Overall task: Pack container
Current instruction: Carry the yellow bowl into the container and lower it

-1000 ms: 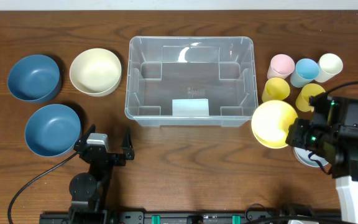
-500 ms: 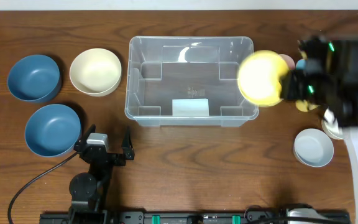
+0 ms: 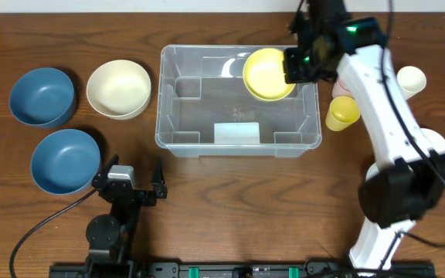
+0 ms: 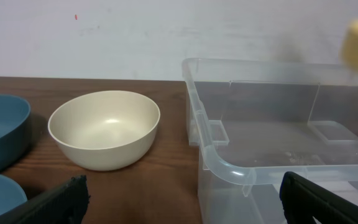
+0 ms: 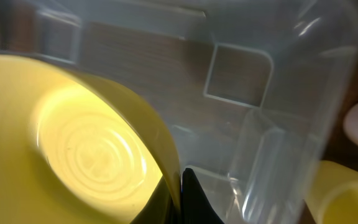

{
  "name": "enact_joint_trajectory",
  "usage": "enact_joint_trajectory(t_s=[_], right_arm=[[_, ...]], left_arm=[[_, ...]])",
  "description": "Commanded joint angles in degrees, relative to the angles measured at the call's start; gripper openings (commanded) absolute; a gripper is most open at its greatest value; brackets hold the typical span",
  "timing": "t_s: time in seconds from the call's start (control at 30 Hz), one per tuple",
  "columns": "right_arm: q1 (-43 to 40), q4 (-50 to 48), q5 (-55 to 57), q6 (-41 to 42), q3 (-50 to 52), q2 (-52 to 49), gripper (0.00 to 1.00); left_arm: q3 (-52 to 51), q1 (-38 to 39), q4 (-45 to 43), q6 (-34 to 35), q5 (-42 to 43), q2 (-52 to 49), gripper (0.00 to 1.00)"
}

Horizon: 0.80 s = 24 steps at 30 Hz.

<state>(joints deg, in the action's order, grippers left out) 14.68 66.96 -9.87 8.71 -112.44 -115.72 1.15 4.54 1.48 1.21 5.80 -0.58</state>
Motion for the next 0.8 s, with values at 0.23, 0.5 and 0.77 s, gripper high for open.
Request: enact_joint_trajectory(t_s=[0.23, 0.5, 0.77], right_arm=[[0.63, -5.77, 6.03, 0.44, -1.42, -7.67, 0.02], [0.94, -7.78, 10.16, 0.42, -1.4, -9.7, 0.02], [1.81, -9.25, 11.98, 0.44, -1.4, -12.17, 0.01]], left_arm=[[-0.92, -0.28, 2.08, -0.76, 0.85, 0.35, 0.98], [-0.92, -0.28, 2.08, -0.76, 0.85, 0.35, 0.98], [-0.92, -0.28, 2.08, -0.76, 0.85, 0.35, 0.98]])
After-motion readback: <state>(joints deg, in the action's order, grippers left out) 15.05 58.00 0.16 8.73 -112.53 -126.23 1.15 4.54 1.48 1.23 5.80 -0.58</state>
